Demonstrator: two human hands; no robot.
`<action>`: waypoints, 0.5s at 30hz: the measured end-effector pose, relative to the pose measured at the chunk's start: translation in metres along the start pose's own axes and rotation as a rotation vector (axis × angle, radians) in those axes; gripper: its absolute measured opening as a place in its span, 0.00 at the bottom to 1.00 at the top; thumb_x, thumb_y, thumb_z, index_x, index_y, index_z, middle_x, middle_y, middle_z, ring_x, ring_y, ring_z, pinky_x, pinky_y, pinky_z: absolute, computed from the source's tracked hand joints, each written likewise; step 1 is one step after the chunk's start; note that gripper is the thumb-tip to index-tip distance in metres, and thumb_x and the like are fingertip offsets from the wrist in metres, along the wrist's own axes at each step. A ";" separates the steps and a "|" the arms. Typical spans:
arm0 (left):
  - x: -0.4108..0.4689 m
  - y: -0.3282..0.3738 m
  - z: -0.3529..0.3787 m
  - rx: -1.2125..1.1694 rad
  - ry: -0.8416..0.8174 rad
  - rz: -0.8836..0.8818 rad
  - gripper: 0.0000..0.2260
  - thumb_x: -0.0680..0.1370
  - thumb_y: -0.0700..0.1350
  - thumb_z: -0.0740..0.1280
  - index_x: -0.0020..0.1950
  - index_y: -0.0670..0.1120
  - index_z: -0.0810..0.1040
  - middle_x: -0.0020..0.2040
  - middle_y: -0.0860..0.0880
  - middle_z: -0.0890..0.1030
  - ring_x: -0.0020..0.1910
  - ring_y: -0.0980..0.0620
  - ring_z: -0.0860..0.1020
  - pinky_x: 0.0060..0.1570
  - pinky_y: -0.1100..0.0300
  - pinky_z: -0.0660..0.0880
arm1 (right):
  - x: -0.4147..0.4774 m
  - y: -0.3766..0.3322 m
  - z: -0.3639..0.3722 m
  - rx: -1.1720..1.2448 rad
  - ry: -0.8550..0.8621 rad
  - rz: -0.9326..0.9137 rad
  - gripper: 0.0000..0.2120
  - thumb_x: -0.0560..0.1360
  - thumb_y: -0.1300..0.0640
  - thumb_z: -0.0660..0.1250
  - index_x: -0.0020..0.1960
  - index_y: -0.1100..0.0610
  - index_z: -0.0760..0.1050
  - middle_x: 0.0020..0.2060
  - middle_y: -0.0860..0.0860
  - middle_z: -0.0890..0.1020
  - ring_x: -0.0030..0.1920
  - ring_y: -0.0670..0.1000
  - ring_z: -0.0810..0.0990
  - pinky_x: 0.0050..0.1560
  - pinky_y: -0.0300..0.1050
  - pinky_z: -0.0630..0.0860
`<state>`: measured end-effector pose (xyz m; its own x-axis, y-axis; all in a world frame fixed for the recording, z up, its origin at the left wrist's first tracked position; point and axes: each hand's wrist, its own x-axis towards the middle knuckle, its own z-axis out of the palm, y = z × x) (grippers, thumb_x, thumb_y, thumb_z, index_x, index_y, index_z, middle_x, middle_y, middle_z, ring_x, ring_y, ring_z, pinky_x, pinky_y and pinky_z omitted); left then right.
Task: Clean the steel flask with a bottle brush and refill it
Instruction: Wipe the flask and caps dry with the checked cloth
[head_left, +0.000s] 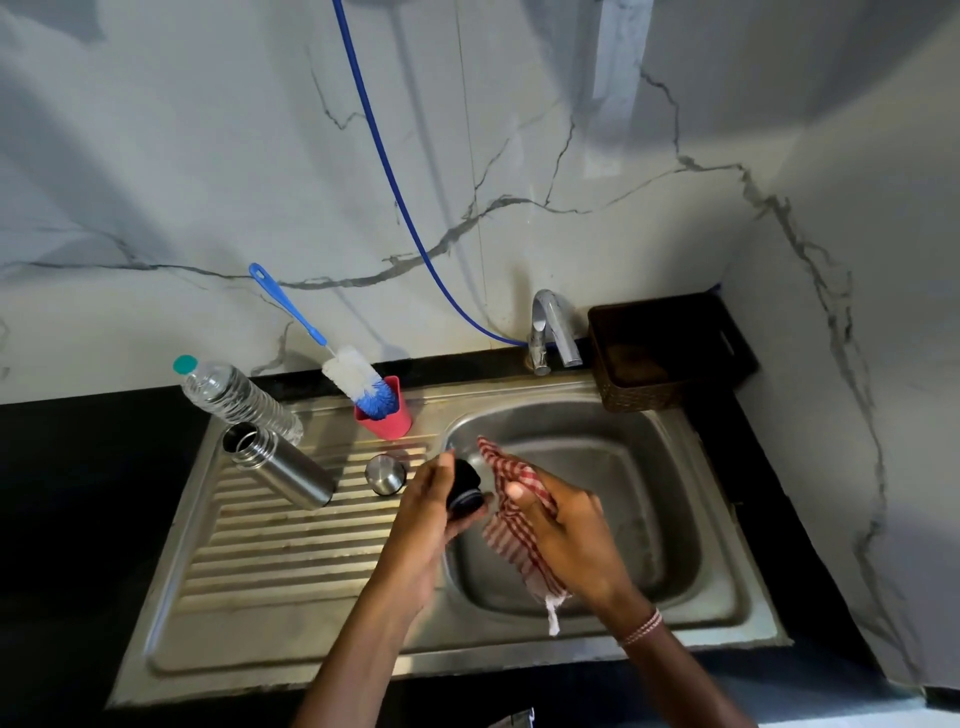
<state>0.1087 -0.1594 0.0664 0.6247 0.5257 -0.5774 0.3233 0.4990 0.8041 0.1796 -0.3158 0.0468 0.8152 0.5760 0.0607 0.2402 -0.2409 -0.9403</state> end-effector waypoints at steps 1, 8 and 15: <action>0.002 0.004 -0.002 -0.109 0.036 -0.057 0.12 0.83 0.50 0.66 0.61 0.44 0.79 0.54 0.42 0.85 0.52 0.45 0.85 0.53 0.51 0.82 | -0.004 -0.002 -0.002 -0.012 0.025 -0.032 0.15 0.81 0.43 0.64 0.67 0.41 0.76 0.49 0.41 0.87 0.48 0.38 0.85 0.50 0.47 0.84; -0.005 0.008 0.008 -0.393 -0.070 -0.191 0.10 0.77 0.42 0.71 0.52 0.37 0.82 0.45 0.40 0.87 0.40 0.48 0.86 0.39 0.58 0.84 | -0.006 -0.003 0.020 -0.305 0.129 -0.336 0.26 0.81 0.56 0.70 0.77 0.51 0.69 0.76 0.44 0.70 0.74 0.41 0.70 0.70 0.46 0.74; -0.003 0.007 0.012 -0.466 -0.002 -0.192 0.12 0.81 0.44 0.68 0.56 0.35 0.82 0.50 0.37 0.86 0.45 0.46 0.86 0.39 0.56 0.85 | -0.019 0.018 0.010 -0.540 0.015 -0.497 0.27 0.81 0.56 0.69 0.78 0.52 0.67 0.78 0.49 0.66 0.78 0.48 0.65 0.73 0.43 0.70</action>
<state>0.1173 -0.1656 0.0755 0.5867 0.3928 -0.7082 0.0811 0.8416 0.5340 0.1631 -0.3229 0.0252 0.5487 0.7078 0.4450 0.8066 -0.3080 -0.5046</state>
